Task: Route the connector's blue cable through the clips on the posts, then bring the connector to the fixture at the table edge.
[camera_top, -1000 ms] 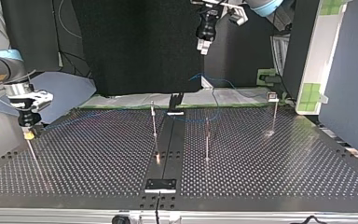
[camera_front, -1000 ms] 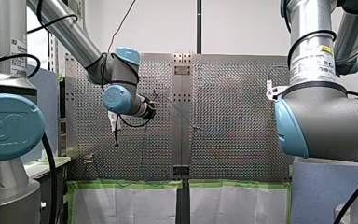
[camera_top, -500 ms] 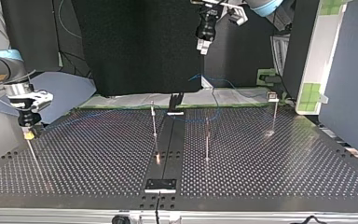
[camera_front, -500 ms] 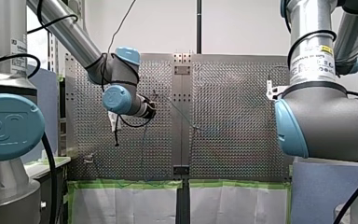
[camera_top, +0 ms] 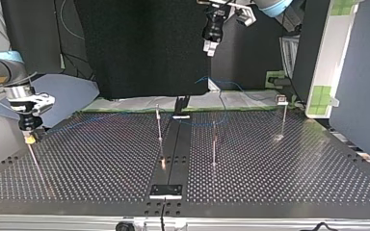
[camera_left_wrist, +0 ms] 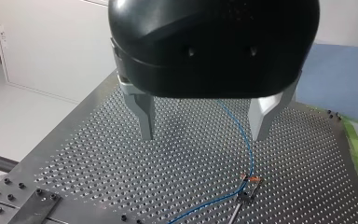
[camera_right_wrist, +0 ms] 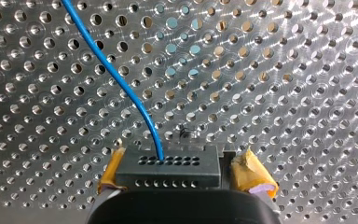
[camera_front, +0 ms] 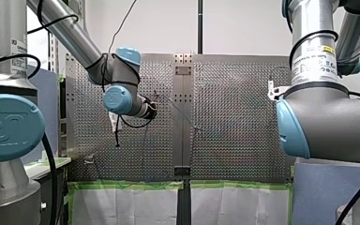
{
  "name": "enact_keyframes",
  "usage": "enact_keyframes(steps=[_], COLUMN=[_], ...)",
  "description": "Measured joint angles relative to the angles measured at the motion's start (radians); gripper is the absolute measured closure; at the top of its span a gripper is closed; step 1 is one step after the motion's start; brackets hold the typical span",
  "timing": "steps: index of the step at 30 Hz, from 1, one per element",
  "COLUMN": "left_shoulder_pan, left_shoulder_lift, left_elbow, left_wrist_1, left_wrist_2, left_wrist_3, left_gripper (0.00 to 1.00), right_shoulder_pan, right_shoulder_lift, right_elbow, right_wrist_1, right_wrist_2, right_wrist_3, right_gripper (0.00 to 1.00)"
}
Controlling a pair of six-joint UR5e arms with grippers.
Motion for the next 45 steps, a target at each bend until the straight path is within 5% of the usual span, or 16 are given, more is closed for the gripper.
enact_keyframes(steps=[45], left_shoulder_pan=[0.0], left_shoulder_lift=[0.0], left_elbow=[0.0], left_wrist_1=[0.0], left_wrist_2=[0.0], left_wrist_3=[0.0], left_gripper=[0.0], right_shoulder_pan=[0.0], right_shoulder_lift=[0.0], right_elbow=[0.0], right_wrist_1=[0.0], right_wrist_2=[0.0], right_wrist_3=[0.0], right_gripper=[0.01])
